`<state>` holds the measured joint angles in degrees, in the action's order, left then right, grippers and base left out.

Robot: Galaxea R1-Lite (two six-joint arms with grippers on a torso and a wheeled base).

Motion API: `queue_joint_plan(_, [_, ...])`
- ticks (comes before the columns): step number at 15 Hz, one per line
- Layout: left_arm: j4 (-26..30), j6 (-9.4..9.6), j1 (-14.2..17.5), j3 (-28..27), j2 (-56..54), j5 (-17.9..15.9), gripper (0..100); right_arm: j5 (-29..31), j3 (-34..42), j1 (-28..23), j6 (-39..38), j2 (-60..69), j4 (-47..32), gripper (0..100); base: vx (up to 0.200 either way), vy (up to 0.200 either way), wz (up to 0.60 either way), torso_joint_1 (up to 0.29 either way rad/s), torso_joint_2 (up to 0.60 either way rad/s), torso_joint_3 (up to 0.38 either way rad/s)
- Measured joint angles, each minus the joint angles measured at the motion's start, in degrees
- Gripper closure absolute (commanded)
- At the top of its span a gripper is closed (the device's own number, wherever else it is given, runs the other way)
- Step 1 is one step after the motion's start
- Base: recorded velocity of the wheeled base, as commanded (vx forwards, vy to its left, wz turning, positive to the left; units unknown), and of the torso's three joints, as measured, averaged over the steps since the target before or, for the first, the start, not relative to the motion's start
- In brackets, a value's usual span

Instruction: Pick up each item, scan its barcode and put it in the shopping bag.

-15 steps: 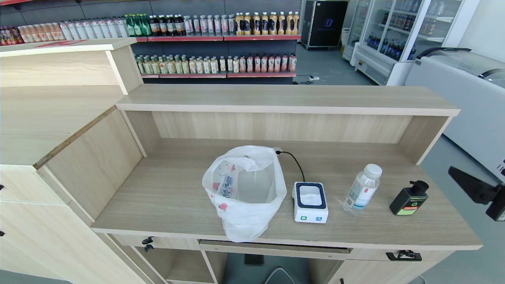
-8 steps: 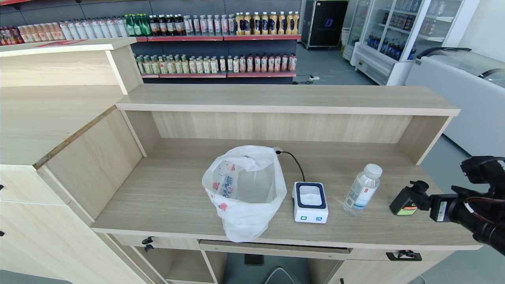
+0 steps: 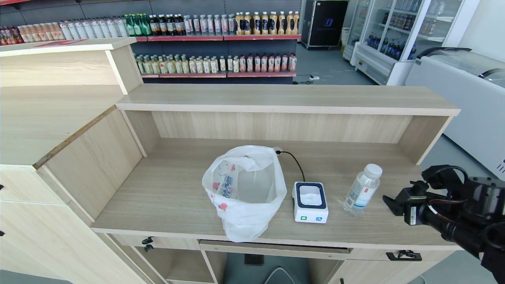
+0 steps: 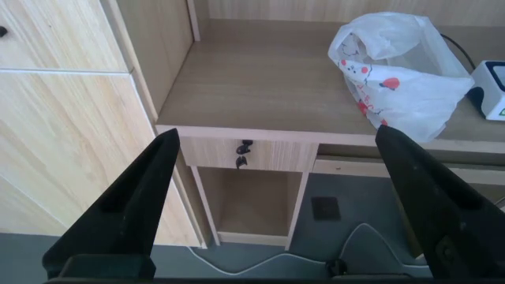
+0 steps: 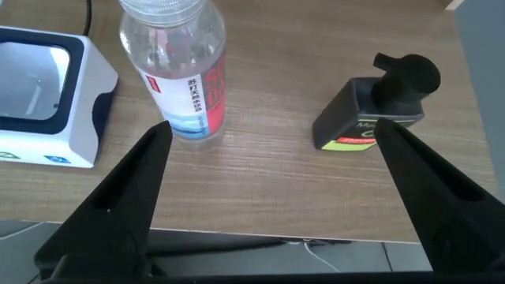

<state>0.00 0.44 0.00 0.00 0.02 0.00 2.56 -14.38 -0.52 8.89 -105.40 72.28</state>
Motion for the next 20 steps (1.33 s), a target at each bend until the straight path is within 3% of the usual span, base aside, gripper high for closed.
queue_joint_plan(16, [0.0,0.0,0.0,0.0,0.0,0.0,0,-2.2,-12.6,6.4,0.4,-17.7,7.9,0,0.0,0.0,0.0,0.0,0.0,0.0])
queue_joint_plan(20, [0.0,0.0,0.0,0.0,0.0,0.0,0,-2.9,-13.7,6.9,0.1,-21.5,13.5,0,0.0,0.0,0.0,0.0,0.0,0.0])
